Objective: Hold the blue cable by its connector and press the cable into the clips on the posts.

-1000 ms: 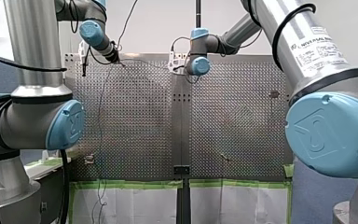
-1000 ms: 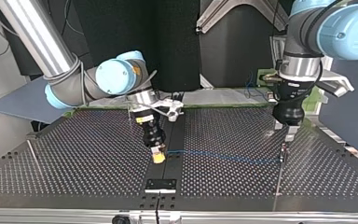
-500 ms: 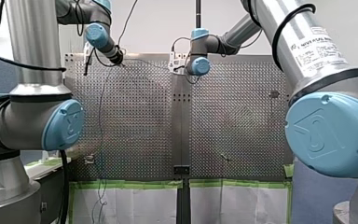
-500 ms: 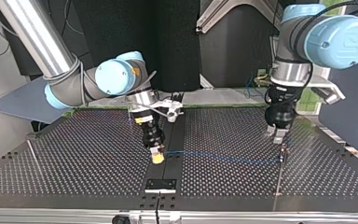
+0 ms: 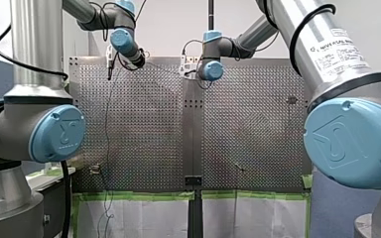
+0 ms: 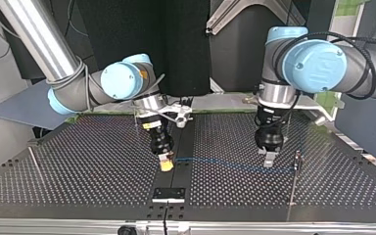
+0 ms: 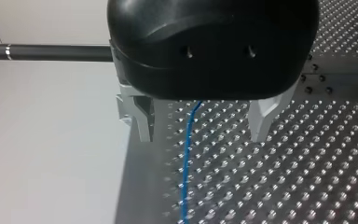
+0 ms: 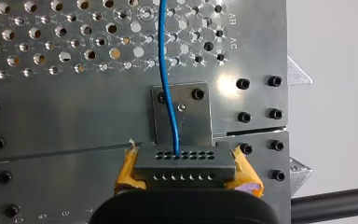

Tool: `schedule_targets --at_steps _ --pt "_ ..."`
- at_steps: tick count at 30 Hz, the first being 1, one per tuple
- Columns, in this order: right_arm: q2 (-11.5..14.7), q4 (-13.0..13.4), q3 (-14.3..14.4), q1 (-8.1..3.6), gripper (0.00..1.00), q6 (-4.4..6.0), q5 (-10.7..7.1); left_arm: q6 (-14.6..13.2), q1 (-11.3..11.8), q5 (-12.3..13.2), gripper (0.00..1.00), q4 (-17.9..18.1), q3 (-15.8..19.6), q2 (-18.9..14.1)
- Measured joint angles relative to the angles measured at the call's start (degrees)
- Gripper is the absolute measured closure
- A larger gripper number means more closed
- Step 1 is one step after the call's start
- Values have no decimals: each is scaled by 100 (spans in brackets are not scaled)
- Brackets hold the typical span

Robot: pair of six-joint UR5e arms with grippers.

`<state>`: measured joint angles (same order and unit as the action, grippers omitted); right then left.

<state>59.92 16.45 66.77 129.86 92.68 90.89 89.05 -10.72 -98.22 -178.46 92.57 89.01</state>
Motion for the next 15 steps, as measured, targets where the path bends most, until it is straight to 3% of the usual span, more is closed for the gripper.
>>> schedule_targets --at_steps 7,15 --pt "-1 0 0 -13 100 0 0 82 -331 -379 0 123 -20 292" --pt "-5 0 0 -16 100 -15 3 113 -269 -804 0 158 -22 324"
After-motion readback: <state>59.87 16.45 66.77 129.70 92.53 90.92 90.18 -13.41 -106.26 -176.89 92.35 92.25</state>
